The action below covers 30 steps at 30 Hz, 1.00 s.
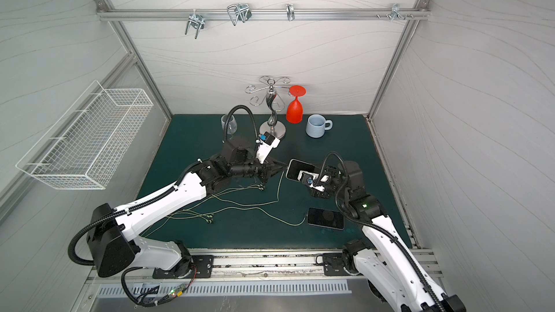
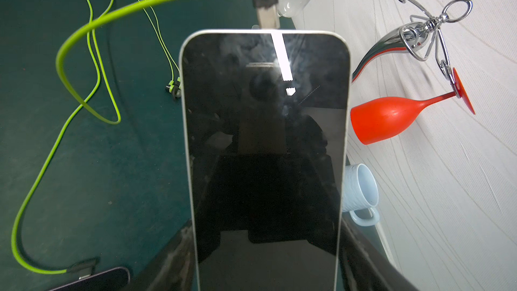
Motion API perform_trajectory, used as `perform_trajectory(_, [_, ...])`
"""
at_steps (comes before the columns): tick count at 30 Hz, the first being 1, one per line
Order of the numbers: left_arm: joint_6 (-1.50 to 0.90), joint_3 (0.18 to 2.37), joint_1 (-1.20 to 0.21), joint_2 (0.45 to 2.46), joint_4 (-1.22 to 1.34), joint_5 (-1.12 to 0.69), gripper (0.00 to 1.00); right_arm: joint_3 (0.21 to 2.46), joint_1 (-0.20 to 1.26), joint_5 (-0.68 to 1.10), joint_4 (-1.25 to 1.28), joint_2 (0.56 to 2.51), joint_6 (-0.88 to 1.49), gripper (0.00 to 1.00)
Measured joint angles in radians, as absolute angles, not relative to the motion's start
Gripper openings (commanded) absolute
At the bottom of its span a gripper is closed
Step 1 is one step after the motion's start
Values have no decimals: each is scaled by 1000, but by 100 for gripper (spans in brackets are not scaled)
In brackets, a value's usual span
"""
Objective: Plug wired earphones into phones
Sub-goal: Insert the wired earphone into the phone.
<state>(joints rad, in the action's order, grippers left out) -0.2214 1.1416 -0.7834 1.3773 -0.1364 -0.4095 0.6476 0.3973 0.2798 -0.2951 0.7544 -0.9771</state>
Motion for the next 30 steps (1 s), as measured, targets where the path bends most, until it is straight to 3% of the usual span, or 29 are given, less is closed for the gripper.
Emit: perform_trajectory(30, [-315,1136,-778,1383,-127,-450,0,649,414,247,-277,760,-1018,72])
